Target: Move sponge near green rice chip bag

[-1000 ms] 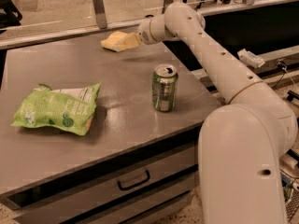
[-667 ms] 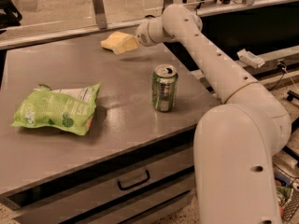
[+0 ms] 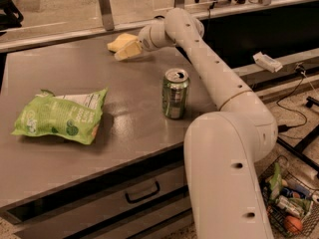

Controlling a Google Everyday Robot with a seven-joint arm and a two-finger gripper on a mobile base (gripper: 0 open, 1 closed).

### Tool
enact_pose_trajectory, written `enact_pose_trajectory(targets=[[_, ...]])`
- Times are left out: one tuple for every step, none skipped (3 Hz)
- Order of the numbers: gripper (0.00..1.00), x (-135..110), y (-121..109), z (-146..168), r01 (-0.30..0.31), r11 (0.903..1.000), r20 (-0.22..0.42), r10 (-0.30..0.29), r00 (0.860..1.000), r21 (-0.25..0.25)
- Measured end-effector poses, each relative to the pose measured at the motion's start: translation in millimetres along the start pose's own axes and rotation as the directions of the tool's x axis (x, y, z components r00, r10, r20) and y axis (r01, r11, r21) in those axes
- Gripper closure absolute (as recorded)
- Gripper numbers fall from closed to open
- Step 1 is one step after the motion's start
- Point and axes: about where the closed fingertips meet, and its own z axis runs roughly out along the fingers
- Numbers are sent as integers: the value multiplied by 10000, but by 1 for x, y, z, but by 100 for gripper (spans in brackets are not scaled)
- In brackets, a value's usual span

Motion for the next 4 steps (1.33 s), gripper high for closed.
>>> enact_pose_trajectory(targets=[[16, 0, 1, 1, 1, 10000, 24, -1, 10000, -66], [39, 0, 1, 2, 14, 9999, 51, -13, 10000, -136], [62, 0, 2, 3, 62, 9998, 4, -62, 10000, -190], [85, 1, 3, 1, 130, 9995, -33, -131, 9999, -278]])
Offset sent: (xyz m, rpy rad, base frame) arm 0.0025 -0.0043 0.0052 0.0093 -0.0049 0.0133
